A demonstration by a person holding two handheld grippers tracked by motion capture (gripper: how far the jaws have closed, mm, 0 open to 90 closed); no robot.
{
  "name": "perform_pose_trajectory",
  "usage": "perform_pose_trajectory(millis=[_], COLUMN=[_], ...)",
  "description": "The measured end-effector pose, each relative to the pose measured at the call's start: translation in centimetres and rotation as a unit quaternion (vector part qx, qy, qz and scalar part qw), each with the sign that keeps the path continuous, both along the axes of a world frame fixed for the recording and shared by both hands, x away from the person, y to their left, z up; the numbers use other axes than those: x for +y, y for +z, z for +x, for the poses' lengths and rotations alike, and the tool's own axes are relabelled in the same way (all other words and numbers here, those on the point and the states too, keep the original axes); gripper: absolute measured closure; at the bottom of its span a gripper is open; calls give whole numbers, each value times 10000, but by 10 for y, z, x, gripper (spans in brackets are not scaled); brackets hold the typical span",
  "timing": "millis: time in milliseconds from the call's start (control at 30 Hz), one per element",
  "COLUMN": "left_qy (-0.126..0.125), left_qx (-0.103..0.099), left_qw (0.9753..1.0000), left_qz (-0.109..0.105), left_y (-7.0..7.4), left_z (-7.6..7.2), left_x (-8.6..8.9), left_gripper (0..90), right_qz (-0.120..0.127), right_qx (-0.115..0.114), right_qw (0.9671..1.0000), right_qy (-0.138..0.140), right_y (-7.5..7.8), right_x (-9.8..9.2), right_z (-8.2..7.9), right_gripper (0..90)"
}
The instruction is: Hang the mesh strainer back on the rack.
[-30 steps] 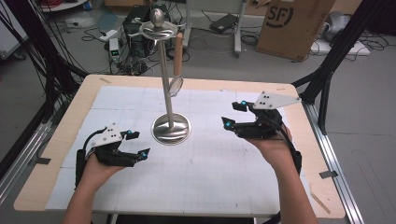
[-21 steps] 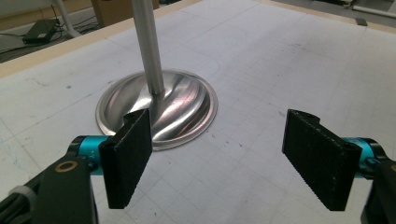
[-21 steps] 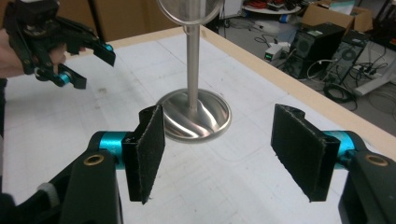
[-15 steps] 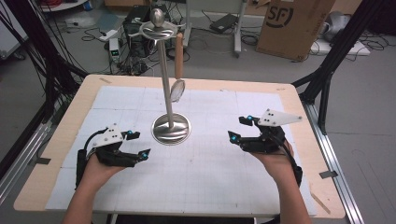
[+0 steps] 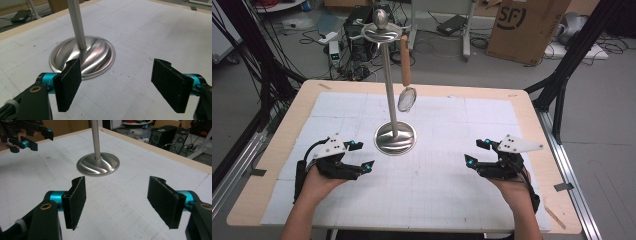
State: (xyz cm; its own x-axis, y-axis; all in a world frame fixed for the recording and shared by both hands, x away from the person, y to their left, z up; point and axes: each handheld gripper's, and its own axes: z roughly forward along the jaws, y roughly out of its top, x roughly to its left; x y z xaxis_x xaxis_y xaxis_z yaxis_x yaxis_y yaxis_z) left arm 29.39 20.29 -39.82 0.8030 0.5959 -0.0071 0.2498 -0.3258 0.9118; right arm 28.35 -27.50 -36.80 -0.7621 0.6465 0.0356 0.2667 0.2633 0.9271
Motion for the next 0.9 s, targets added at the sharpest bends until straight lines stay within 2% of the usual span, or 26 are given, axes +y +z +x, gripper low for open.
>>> perform_pose_trajectory(millis=[100, 233, 300, 467, 600, 733, 900], left_qy=[8, 9, 2, -44, -44, -11, -14], left_qx=[12, 20, 7, 19, 25, 33, 1], left_qw=[10000, 10000, 10000, 10000, 10000, 9999, 10000], left_qz=[-12, -14, -6, 9, -30, -109, -83], left_y=[0, -1, -1, -1, -1, -1, 1], left_z=[0, -1, -1, -1, 0, 0, 0], left_x=[0, -1, -1, -3, -3, 0, 0], left_gripper=[249, 249, 249, 249, 249, 248, 248], right_qz=[74, 43, -46, -27, -116, -84, -81], right_qx=[45, 123, 182, 123, 243, 321, 310], right_qw=[10000, 9999, 9998, 9999, 9995, 9993, 9993], right_qy=[-8, -53, -56, -106, -135, -175, -185], right_y=[-9, -18, -19, -20, -28, -31, -31], right_x=[-4, -7, -8, -12, -15, -17, -18], right_z=[-4, -6, -6, -11, -14, -14, -14], right_gripper=[298, 296, 291, 283, 276, 265, 255])
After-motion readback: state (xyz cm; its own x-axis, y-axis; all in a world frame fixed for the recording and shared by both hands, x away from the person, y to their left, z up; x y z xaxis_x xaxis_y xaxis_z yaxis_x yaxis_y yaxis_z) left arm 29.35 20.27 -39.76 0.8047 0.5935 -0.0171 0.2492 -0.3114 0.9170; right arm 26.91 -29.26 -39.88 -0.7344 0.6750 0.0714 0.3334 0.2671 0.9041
